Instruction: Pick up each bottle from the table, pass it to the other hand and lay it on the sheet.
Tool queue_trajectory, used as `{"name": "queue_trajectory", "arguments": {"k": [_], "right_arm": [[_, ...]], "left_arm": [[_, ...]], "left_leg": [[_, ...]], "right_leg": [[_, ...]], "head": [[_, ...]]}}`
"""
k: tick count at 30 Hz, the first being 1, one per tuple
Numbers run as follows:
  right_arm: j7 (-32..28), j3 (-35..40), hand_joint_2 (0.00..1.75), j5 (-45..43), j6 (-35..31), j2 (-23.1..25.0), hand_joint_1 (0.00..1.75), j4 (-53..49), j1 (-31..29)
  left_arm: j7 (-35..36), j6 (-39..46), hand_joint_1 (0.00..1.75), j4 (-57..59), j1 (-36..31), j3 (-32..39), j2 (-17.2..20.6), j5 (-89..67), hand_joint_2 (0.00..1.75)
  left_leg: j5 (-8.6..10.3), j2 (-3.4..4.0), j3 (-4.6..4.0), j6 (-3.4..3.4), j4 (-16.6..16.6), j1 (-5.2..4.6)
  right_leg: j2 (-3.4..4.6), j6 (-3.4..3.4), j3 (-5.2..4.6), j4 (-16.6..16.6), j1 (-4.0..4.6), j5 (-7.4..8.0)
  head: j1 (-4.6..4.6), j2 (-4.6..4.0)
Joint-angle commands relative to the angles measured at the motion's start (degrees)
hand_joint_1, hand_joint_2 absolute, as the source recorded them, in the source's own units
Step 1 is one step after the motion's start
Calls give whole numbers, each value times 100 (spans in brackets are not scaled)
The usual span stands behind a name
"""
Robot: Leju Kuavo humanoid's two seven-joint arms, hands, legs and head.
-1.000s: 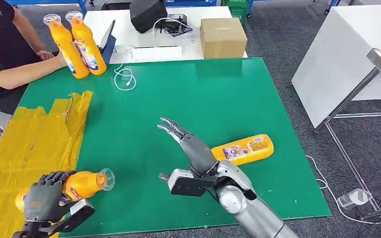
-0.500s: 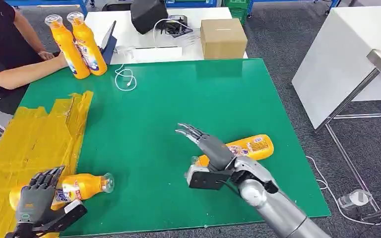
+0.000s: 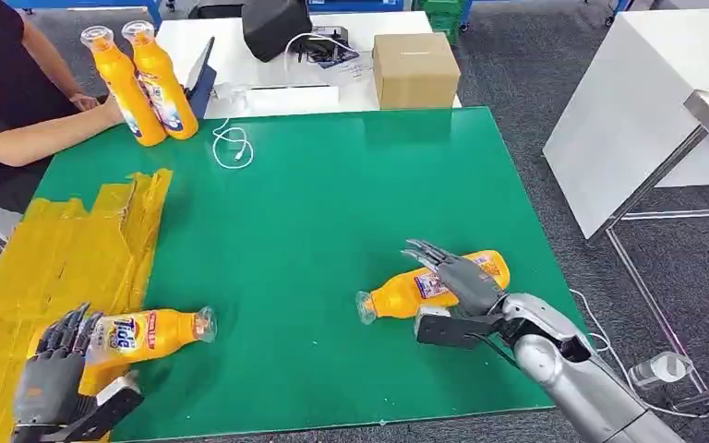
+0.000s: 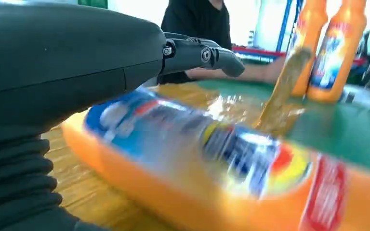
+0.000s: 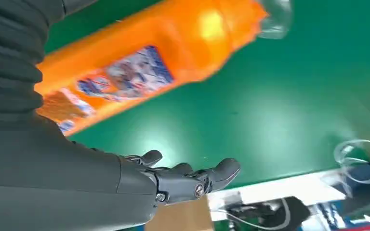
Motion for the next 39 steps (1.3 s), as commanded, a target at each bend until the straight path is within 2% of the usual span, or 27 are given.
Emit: {"name": "queue_trajectory", "arguments": {"k": [1, 7, 15, 28, 39], "right_arm": [[82, -142, 175, 198, 54, -181, 0, 391, 90], [140, -223, 175, 318, 23, -176, 0, 580, 36], [199, -279, 175, 773, -122, 124, 0, 1121, -339], [266, 17, 175, 938, 122, 147, 0, 1785, -717], [425, 367, 175, 1023, 401, -94, 0, 2151, -953]], "left_arm": [[-505, -131, 0, -330, -151, 345, -494, 913, 0], [-621, -317, 0, -424, -181, 305, -523, 1222, 0], [-767, -337, 0, -624, -199, 31, -574, 1515, 0], [-767, -294, 0, -608, -318, -373, -462, 1781, 0], [-767, -315, 0, -533, -396, -529, -401, 1929, 0]], "left_leg": [[-1, -2, 5, 0, -1, 3], [-3, 0, 10, -1, -2, 5], [-4, 13, 13, -3, -4, 6], [-4, 12, 19, -3, -4, 6], [-5, 6, 14, -2, -2, 5]], "right_leg": [[-3, -4, 9, -7, 3, 0], [0, -6, 14, -9, 5, -1], [12, -9, 15, -10, 7, 2], [11, -10, 21, -11, 6, 2], [5, -8, 17, -8, 5, -1]], "head": [[0, 0], [0, 0], [0, 0], [0, 0], [0, 0]]}}
